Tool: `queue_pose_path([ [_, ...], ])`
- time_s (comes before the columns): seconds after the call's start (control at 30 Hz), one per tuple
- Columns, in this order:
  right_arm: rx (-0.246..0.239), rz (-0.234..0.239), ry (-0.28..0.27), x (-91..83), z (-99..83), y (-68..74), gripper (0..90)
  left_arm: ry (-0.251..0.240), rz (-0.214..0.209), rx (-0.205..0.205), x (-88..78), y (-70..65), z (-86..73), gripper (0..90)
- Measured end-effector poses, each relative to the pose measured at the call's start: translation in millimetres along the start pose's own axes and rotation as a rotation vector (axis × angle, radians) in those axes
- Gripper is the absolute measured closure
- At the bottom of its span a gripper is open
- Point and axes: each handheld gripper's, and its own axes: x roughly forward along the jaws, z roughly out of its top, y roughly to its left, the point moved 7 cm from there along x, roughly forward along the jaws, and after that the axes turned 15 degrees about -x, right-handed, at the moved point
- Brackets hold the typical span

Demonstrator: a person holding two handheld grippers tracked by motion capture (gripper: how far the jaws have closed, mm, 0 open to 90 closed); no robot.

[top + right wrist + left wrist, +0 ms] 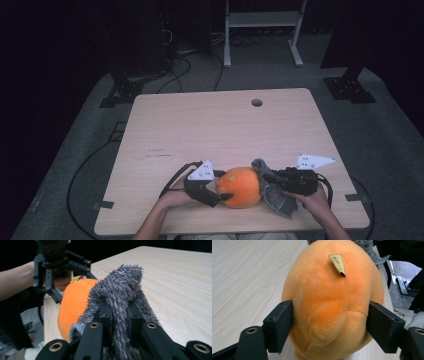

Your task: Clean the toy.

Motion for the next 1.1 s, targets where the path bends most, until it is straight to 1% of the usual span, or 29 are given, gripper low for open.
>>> queue_pose_path([
  [0.03,0.000,0.000,0.000,0.0,0.0,0.0,77.5,-0.003,0.001,-0.001,0.6,-0.7,0.3,23.8],
  [0.07,0.012,-0.011,0.030,0.1,-5.3,-3.2,77.6,-0.005,0.002,0.000,1.3,-1.0,1.0,23.6],
  [0.1,0.010,-0.023,0.065,-0.2,-10.2,-6.3,77.6,-0.006,0.004,0.000,1.9,-1.3,1.6,23.4],
  [0.13,0.018,-0.029,0.078,-1.2,-12.5,-8.4,77.6,-0.005,0.006,-0.001,2.4,-1.7,1.9,23.3],
  [0.17,0.013,-0.026,0.050,-5.7,-6.0,-8.1,77.6,-0.005,0.009,0.000,2.8,-1.6,2.2,22.5],
  [0.2,0.013,-0.026,0.050,-5.7,-6.0,-8.1,77.6,-0.009,0.010,-0.004,3.5,-1.8,2.6,22.5],
  [0.3,-0.020,-0.008,-0.060,-13.0,20.3,-0.5,77.6,-0.014,0.010,-0.007,6.6,-2.3,4.0,21.8],
  [0.33,-0.043,0.020,-0.122,-15.0,37.1,6.9,77.6,-0.019,0.012,-0.008,9.8,-3.9,5.8,21.4],
  [0.37,-0.043,0.020,-0.122,-15.0,37.1,6.9,77.6,-0.019,0.012,-0.008,9.8,-3.9,5.8,21.1],
  [0.4,-0.069,0.024,-0.126,-11.9,45.8,12.0,77.6,-0.020,0.015,-0.001,12.5,-6.2,7.7,21.0],
  [0.43,-0.069,0.024,-0.126,-11.9,45.8,12.0,77.6,-0.020,0.015,-0.001,12.5,-6.2,7.7,21.0],
  [0.5,-0.094,0.024,-0.083,-3.7,43.7,13.8,77.6,-0.021,0.016,0.007,14.2,-8.5,8.4,20.8],
  [0.57,-0.094,0.014,-0.013,5.5,33.6,12.5,77.6,-0.022,0.018,0.014,14.4,-10.3,8.1,20.9],
  [0.6,-0.104,-0.006,0.032,9.3,25.6,9.7,77.6,-0.022,0.018,0.013,14.3,-10.6,8.0,20.9],
  [0.63,-0.105,-0.013,0.046,9.9,21.5,7.4,77.7,-0.025,0.019,0.012,14.5,-10.9,8.1,20.9],
  [0.67,-0.063,-0.021,0.041,7.3,14.8,1.3,77.7,-0.023,0.019,0.013,14.6,-11.1,8.1,20.9],
  [0.7,-0.063,-0.021,0.041,7.3,14.8,1.3,77.7,-0.023,0.018,0.014,14.5,-11.0,8.1,20.9],
  [0.77,-0.070,-0.045,0.075,2.6,8.0,-3.1,77.7,-0.023,0.012,0.013,14.2,-10.8,7.5,20.9],
  [0.8,-0.058,-0.053,0.088,-2.3,2.5,-4.7,77.7,-0.020,0.012,0.017,13.8,-10.7,7.1,20.9],
  [0.87,-0.066,-0.057,0.094,-4.9,2.0,-4.7,77.7,-0.019,0.012,0.017,14.1,-10.7,7.0,20.9],
  [0.9,-0.069,-0.055,0.081,-7.1,4.5,-3.3,77.7,-0.021,0.012,0.015,14.7,-11.0,7.1,20.9],
  [0.97,-0.083,-0.033,0.034,-9.1,16.1,2.8,77.7,-0.024,0.013,0.018,16.3,-11.6,8.0,20.9],
  [1.0,-0.096,-0.023,0.016,-8.2,23.6,7.7,77.7,-0.025,0.014,0.020,17.5,-12.3,8.5,20.9],
  [1.03,-0.139,0.004,-0.003,-2.2,37.0,18.5,77.6,-0.026,0.014,0.022,18.6,-13.5,9.0,20.9],
  [1.07,-0.139,0.004,-0.003,-2.2,37.0,18.5,77.6,-0.025,0.015,0.025,19.6,-14.7,9.4,20.9],
  [1.1,-0.159,0.014,-0.003,2.3,41.4,23.1,77.6,-0.025,0.017,0.028,20.2,-15.6,9.5,20.9],
])
